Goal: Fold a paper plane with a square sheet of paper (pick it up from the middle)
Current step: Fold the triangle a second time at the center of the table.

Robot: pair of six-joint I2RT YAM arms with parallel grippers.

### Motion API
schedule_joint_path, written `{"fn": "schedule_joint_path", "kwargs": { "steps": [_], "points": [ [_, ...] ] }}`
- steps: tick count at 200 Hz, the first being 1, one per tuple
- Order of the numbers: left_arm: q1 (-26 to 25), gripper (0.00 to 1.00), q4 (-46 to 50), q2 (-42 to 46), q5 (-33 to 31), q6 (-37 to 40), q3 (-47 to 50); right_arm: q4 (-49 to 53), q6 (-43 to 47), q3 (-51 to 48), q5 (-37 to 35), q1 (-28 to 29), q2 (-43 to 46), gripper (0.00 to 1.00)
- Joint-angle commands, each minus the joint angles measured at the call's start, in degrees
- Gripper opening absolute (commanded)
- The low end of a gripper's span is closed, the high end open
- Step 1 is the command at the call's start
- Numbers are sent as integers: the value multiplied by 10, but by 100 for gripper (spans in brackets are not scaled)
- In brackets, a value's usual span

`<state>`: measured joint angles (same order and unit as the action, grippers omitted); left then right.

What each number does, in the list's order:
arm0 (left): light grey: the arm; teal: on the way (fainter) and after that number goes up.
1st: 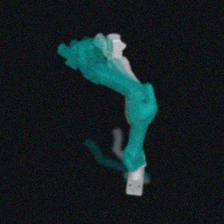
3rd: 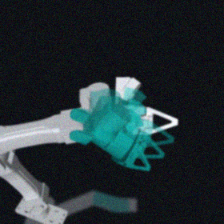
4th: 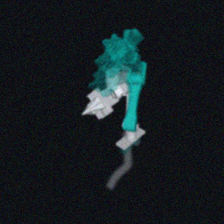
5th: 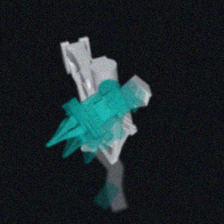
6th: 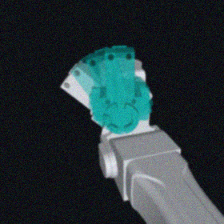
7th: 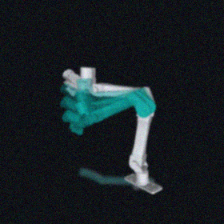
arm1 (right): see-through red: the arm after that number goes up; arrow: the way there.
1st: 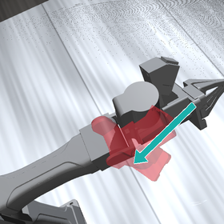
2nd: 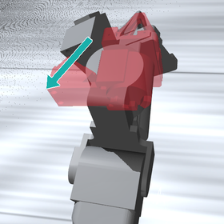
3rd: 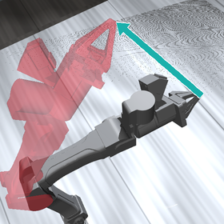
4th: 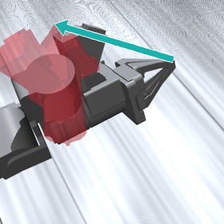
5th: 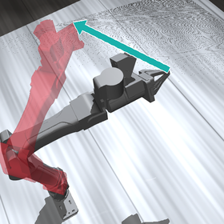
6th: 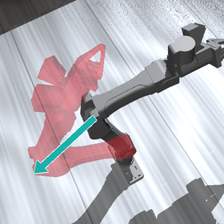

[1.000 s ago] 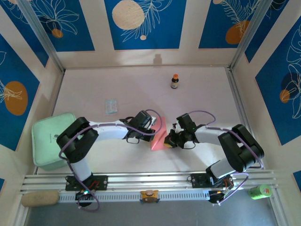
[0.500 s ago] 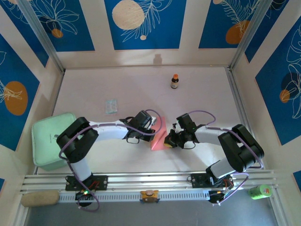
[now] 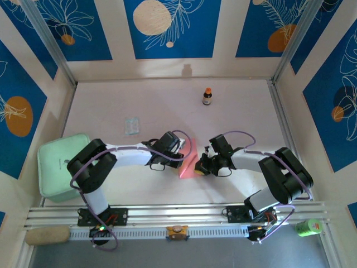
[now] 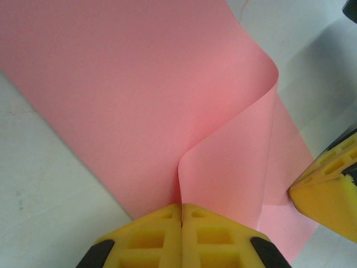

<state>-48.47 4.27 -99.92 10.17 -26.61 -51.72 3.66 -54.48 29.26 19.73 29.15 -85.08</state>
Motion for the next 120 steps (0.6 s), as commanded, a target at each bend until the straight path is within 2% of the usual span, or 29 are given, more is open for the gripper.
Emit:
{"fn": "schedule_joint_path", "kwargs": {
  "steps": [1,120],
  "points": [
    [8,1,-5,8,-7,3,7,47,4,-3,-28,2,-15,0],
    [8,1,-6,3,-10,-1,11,45,5,-3,-28,2,-17,0]
  ]
}}
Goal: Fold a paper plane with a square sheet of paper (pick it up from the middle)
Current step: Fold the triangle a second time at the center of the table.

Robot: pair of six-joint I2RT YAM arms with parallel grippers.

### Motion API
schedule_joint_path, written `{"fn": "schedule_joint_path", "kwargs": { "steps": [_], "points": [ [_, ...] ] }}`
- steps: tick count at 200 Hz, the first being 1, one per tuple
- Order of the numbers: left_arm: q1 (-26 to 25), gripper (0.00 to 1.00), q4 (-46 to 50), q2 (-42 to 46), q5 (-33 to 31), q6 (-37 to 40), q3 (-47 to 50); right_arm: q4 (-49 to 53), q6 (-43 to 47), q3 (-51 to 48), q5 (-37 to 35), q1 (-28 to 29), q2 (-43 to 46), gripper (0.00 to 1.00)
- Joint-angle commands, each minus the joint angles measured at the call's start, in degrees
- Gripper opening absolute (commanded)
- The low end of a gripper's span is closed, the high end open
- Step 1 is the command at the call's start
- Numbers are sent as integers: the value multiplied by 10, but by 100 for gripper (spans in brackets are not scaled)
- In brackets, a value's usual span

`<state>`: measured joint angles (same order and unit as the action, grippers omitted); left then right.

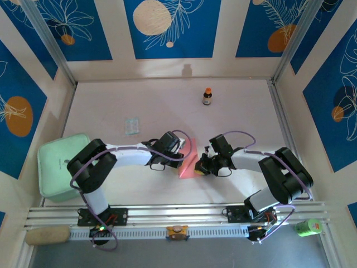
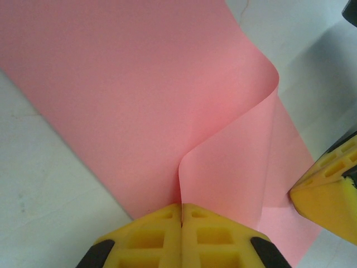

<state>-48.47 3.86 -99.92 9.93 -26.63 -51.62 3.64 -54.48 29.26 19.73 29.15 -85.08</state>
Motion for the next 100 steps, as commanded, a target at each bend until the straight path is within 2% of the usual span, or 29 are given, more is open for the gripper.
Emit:
{"fn": "schedule_joint_path", "kwargs": {
  "steps": [1,100],
  "points": [
    [8,1,-2,3,-8,-1,10,45,5,-3,-28,2,-17,0],
    [8,0,-1,-11,-2,-4,11,41,5,-1,-23,2,-13,0]
  ]
}}
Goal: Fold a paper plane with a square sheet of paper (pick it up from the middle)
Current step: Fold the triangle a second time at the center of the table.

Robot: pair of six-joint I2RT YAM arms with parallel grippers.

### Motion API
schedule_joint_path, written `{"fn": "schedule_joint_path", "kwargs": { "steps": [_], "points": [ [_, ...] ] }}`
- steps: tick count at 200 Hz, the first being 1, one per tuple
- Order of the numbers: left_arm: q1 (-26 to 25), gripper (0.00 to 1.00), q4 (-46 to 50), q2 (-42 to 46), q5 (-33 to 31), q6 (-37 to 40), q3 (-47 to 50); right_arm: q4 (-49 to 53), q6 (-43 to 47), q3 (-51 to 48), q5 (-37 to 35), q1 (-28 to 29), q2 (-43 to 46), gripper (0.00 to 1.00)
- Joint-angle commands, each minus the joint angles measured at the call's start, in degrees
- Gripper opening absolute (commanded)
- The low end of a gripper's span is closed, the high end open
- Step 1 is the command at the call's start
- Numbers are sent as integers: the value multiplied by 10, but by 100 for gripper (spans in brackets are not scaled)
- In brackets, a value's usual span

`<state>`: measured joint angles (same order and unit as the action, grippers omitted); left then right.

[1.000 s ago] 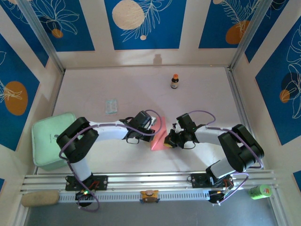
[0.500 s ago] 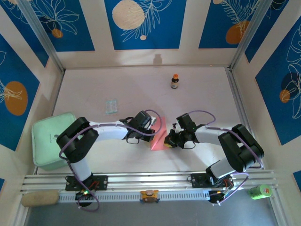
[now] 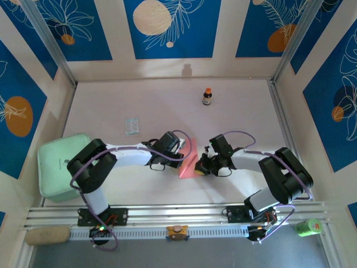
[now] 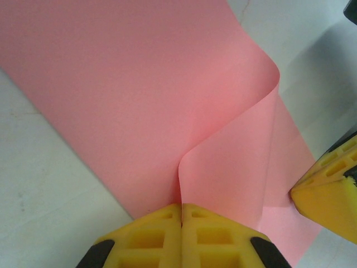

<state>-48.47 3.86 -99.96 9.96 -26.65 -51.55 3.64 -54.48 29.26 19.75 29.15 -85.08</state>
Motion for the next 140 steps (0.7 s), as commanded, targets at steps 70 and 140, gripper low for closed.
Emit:
{"fn": "schedule_joint_path", "kwargs": {
  "steps": [70,140],
  "points": [
    [8,0,-5,-15,3,-7,13,-42,8,13,10,-3,44,0],
    [8,0,-11,-21,8,-10,12,-92,2,54,44,3,-7,0]
  ]
}}
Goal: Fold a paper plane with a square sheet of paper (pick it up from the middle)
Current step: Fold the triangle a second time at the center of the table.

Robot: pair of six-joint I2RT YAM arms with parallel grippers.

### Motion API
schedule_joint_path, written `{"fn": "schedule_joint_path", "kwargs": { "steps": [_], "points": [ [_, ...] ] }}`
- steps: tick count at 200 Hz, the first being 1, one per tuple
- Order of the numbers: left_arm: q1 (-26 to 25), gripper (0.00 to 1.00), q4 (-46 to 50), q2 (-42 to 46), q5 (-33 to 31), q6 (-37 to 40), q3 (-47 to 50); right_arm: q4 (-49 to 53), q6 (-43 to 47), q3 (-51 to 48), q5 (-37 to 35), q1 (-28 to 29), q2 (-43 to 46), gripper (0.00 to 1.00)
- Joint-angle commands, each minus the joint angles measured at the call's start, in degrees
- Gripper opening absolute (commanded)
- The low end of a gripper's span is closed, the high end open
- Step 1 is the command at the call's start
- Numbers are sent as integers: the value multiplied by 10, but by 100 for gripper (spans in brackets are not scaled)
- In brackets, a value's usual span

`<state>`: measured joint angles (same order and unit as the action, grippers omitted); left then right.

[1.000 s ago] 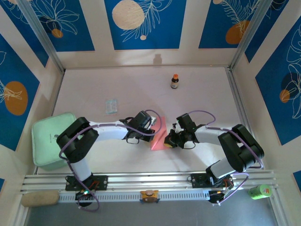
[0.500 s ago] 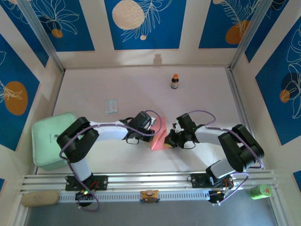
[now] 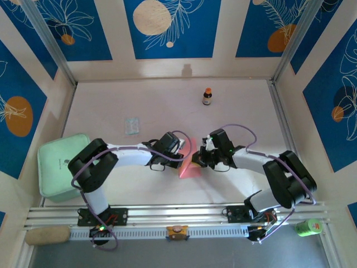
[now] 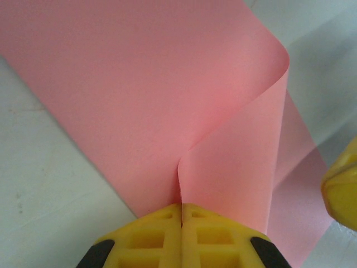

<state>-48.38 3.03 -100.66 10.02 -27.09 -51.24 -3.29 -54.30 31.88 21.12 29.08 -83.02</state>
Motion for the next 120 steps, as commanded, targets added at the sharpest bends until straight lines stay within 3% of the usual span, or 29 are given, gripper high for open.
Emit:
{"fn": "schedule_joint_path", "kwargs": {
  "steps": [1,120],
  "points": [
    [7,0,-2,-14,7,-6,9,-23,0,28,30,4,-28,0],
    [7,0,-1,-20,17,-4,2,-14,4,34,-2,6,-111,0]
  ]
}}
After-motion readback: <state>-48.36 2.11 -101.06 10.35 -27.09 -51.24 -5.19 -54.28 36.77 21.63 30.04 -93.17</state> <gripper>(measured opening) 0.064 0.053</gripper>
